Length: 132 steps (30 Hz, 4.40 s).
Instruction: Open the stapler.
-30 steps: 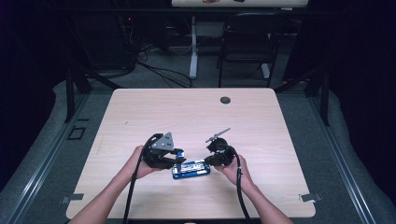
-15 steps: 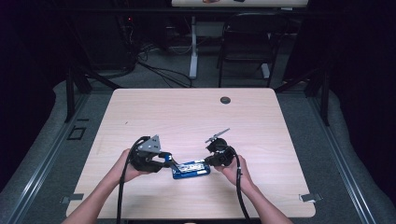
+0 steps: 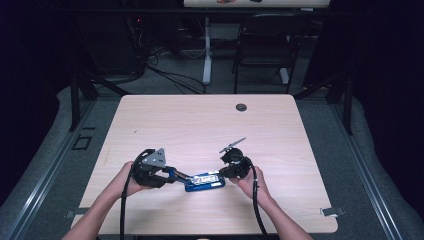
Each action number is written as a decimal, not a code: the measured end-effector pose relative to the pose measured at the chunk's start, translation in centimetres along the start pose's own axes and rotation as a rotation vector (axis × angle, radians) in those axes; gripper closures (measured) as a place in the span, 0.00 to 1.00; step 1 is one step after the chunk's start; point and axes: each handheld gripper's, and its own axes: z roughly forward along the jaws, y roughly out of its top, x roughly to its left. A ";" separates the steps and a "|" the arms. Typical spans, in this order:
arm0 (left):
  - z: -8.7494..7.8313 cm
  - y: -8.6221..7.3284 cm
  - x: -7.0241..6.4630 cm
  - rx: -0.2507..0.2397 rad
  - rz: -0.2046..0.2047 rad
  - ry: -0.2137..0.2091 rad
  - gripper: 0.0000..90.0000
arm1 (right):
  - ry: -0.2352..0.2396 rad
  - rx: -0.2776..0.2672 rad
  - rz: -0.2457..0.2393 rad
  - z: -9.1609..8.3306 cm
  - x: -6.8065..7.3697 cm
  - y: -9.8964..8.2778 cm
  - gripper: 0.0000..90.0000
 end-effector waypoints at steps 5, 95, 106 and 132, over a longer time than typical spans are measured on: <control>0.0 -0.6 0.3 0.023 -0.010 -0.013 0.72 | -0.002 0.004 -0.002 0.0 0.0 0.1 0.96; 6.0 -0.8 3.0 0.231 -0.021 -0.088 0.71 | 0.125 -0.117 -0.115 1.4 4.1 1.3 0.95; 5.9 -0.8 3.0 0.228 -0.038 -0.085 0.68 | 0.139 -0.120 -0.110 2.2 4.1 1.3 0.98; 5.8 -0.2 2.2 0.181 -0.004 -0.059 0.67 | 0.189 -0.103 -0.077 1.7 2.8 1.2 0.94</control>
